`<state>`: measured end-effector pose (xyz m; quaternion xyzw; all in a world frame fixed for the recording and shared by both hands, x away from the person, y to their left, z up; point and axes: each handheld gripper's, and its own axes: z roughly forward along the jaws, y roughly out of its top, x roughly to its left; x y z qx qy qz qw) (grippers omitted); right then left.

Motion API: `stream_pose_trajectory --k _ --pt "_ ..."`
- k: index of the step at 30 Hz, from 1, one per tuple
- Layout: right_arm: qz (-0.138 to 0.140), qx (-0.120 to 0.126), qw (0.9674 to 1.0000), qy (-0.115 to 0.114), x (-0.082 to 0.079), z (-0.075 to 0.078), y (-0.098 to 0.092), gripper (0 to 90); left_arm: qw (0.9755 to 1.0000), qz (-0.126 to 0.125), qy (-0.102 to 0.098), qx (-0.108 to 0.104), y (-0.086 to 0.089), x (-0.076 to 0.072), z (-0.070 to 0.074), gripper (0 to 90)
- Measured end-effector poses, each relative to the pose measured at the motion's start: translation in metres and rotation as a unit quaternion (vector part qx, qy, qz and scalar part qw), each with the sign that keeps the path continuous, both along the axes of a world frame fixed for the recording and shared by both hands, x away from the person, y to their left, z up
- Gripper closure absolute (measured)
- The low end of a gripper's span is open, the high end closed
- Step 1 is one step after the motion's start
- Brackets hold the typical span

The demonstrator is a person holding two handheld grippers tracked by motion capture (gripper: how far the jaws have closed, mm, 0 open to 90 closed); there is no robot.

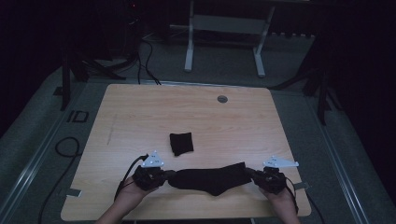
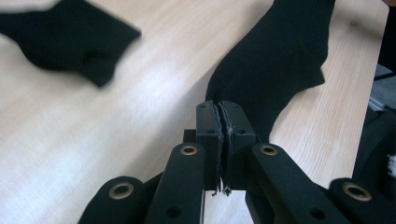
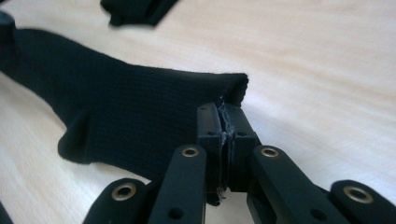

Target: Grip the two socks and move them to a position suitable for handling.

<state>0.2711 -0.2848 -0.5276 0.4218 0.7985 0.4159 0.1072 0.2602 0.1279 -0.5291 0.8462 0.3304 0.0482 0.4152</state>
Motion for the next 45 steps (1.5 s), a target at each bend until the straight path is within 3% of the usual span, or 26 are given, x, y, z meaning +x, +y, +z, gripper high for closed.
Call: stream_pose_trajectory --k 2,7,14,15,16,18,19,23,29,38,45 --pt "0.006 -0.005 0.9998 0.015 0.0 -0.014 0.005 87.0 1.0 0.001 0.007 0.005 0.001 0.002 -0.01 87.1" --pt "0.006 -0.019 0.9991 0.036 0.005 -0.028 0.008 86.7 0.9998 0.004 0.017 -0.004 0.005 0.011 -0.026 86.7" --pt "0.006 -0.026 0.999 0.037 0.003 -0.032 0.009 83.8 0.9996 -0.001 0.023 0.014 0.003 0.018 -0.033 84.4" --pt "0.006 -0.023 0.9988 0.042 0.003 -0.032 0.008 77.5 0.9996 0.004 0.023 0.013 0.002 0.019 -0.033 77.3" --pt "0.006 -0.023 0.9988 0.042 0.003 -0.032 0.008 77.5 0.9997 0.002 0.024 0.01 0.003 0.02 -0.033 77.3" --pt "0.005 -0.02 0.9991 0.036 0.001 -0.027 0.005 65.5 0.9999 0.009 0.012 0.007 0.005 0.019 -0.03 59.9" --pt "0.005 -0.02 0.9991 0.036 0.001 -0.027 0.005 65.5 0.9999 0.009 0.012 0.007 0.005 0.019 -0.03 55.4" --pt "0.008 -0.027 0.9996 0.008 0.004 -0.015 0.005 51.6 0.9996 0.023 -0.002 -0.016 0.012 0.018 -0.025 45.0" --pt "0.015 -0.02 0.9997 -0.002 0.015 -0.005 0.012 42.4 0.9989 0.027 -0.008 -0.037 0.025 0.016 -0.024 38.8" --pt "0.052 -0.038 0.9978 -0.018 0.046 0.005 0.051 35.3 0.9992 0.029 -0.019 -0.02 0.035 0.009 -0.029 38.9" --pt "0.077 -0.043 0.9959 -0.022 0.061 0.009 0.078 33.6 0.999 0.032 -0.024 -0.02 0.044 0.005 -0.032 38.9"
